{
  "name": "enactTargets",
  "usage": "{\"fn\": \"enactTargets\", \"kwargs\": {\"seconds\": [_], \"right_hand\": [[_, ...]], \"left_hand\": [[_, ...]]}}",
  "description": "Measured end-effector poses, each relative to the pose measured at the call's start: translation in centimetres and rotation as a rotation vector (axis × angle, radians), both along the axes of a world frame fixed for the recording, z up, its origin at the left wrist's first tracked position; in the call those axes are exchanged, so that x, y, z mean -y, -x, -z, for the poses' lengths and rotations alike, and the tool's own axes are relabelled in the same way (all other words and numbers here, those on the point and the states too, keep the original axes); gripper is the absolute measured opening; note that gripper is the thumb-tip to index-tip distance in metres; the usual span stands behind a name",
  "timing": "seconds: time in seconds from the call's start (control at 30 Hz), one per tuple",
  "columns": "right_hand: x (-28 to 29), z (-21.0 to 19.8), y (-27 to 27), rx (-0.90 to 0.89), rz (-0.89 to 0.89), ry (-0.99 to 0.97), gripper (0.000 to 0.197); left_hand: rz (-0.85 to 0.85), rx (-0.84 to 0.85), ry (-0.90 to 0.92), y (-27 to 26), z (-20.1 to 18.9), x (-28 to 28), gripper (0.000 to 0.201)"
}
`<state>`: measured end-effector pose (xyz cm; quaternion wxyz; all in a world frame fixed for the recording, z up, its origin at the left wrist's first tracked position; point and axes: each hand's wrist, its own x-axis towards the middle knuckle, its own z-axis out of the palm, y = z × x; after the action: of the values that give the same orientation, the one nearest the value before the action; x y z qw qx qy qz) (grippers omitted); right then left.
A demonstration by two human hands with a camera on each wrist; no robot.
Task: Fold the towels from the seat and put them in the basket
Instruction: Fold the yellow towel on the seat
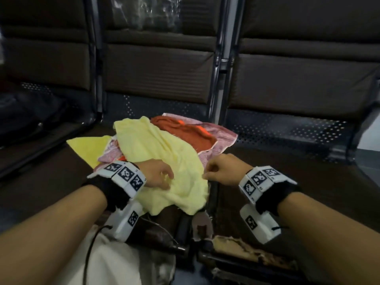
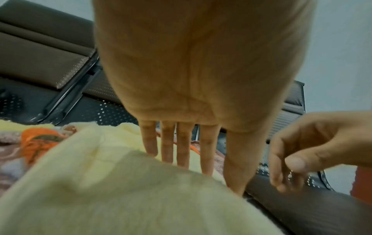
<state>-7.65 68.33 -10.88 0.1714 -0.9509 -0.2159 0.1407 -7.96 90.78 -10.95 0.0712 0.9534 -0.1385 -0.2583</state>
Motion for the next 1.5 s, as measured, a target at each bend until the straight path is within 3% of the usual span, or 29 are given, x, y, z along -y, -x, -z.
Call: {"fn": "enactTargets", "kwargs": {"seconds": [0.17,0.3,0.43,0.53,0.73,0.8,0.93,1.0,1.03,1.13,1.27,1.33,1.43,1.5], "right_hand": [[-4.4,4.7,0.8,-0.14,-0.128,-0.091,0.035],[-5.3,5.6,1.3,-0.099,-0.178,-0.138,0.018],[-3.6,3.3,1.9,-0.026,-0.11,-0.348,0.003],[-1.2,0.2,2.6,0.078,-0.039,-0.491,0.02],[5.4,-5.3,5.1,0.232,0.103,-0.778,0.022],[7.8,-6.5,6.0,0.267,0.163,-0.852,0.023],[11.1,-7.1,7.7,0.305,0.268,-0.96,0.021],[12.2,-7.0,8.1,0.312,0.319,-1.046,0.021],[12.8,-6.9,8.0,0.311,0.351,-1.097,0.021],[14.6,-6.5,7.1,0.323,0.466,-1.192,0.021],[17.4,-5.0,4.9,0.384,0.655,-1.07,0.02],[18.5,-3.9,3.9,0.444,0.699,-0.834,0.015],[18.5,-3.6,3.7,0.45,0.568,-0.411,0.016],[17.6,-3.9,4.1,0.322,0.385,-0.377,0.027]], "left_hand": [[0.021,-0.107,0.082,-0.9,1.3,-1.0,0.033],[0.012,-0.132,0.203,-1.0,1.4,-1.5,0.022],[0.003,-0.083,0.22,-0.8,0.3,-1.1,0.028],[0.0,0.092,0.305,-0.1,-1.0,-0.5,0.019],[0.049,0.259,0.392,1.3,-3.3,1.8,0.012],[0.079,0.256,0.376,1.8,-3.3,3.4,0.024],[0.142,0.299,0.36,2.7,-3.1,7.5,0.069],[0.178,0.338,0.377,3.0,-3.2,9.7,0.074],[0.199,0.365,0.37,3.0,-3.2,10.8,0.069],[0.281,0.486,0.35,2.9,-3.3,13.8,0.028],[0.235,0.478,0.477,2.0,-3.4,15.9,0.036],[0.212,0.45,0.597,1.5,-3.6,16.6,0.03],[0.178,0.381,0.732,1.1,-4.1,17.5,0.039],[0.143,0.354,0.77,0.9,-4.3,17.8,0.049]]}}
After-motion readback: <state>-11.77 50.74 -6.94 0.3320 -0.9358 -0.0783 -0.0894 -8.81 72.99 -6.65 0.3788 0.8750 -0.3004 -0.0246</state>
